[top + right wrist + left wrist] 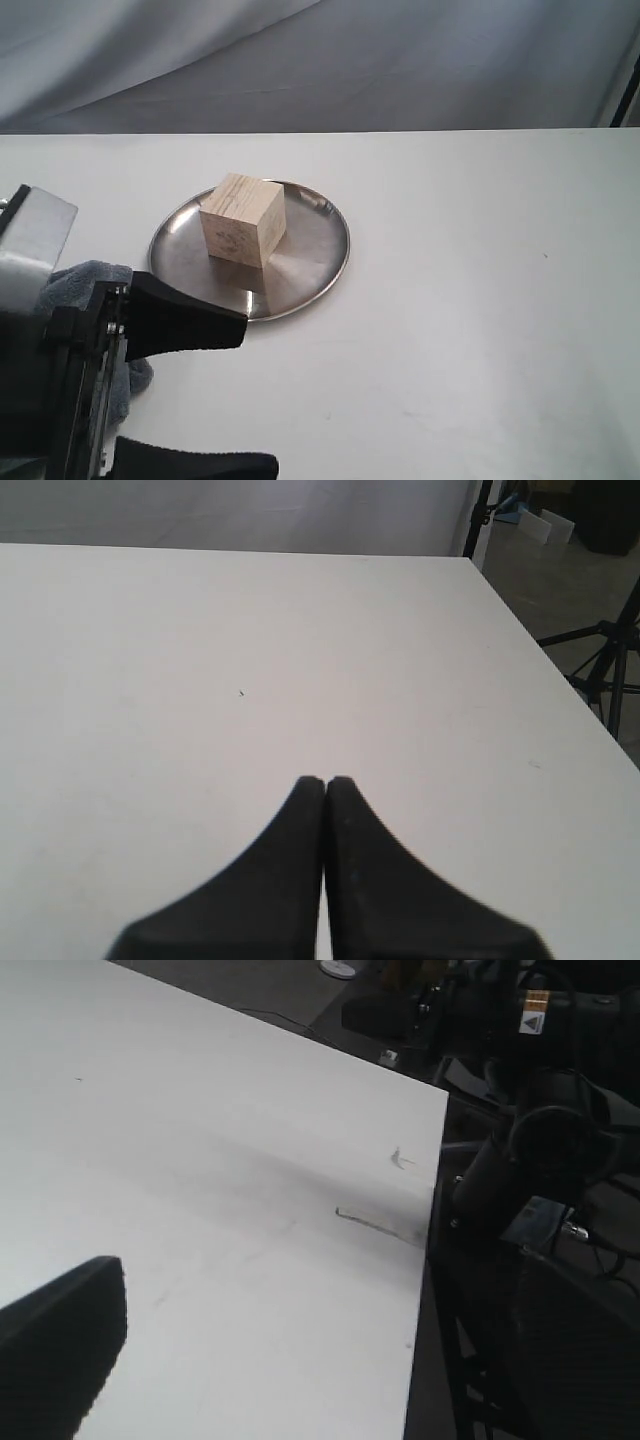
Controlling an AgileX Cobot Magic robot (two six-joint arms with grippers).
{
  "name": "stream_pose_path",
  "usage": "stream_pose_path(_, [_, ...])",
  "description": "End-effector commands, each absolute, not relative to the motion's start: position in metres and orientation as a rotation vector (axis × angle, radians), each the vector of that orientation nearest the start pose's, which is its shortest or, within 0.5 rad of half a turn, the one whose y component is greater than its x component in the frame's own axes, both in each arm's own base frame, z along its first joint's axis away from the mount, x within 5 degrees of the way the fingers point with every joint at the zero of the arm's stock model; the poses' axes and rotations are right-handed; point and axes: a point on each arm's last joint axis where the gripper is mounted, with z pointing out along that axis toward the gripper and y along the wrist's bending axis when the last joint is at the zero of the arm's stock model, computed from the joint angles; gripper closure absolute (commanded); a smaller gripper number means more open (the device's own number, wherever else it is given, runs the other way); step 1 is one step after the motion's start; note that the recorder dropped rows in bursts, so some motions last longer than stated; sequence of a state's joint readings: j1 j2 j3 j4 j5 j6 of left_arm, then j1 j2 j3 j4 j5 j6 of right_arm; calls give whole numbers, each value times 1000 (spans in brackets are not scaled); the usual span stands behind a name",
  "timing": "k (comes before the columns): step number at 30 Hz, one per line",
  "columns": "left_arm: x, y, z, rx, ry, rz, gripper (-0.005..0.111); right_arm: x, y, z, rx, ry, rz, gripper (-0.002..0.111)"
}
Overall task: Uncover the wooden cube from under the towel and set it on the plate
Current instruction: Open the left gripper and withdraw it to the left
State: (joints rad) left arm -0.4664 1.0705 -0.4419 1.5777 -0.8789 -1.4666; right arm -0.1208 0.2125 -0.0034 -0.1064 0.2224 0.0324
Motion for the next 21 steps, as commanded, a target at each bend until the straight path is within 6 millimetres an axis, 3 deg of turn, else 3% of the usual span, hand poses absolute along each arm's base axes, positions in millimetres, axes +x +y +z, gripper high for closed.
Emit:
stream_pose_path(1, [124,-140,246,1065,1821,-1120,3,69,-11,181,68,1911,-159,108])
stream_pose_path(3, [128,-138,245,1037,1844,-1075,11,69,-11,181,68,1911,-159,108])
stream_pose_path(6, [137,-134,240,963,1905,-958,40,69,-11,181,68,1911,-159,108])
stream_pose_path(9, [146,-128,237,849,1972,-850,94,69,-11,181,68,1911,-159,108])
stream_pose_path(10, [149,-127,237,819,1987,-823,106,69,-11,181,68,1911,-159,108])
stream_pose_path(21, [152,-125,238,773,1988,-803,105,69,-11,181,68,1911,-159,108])
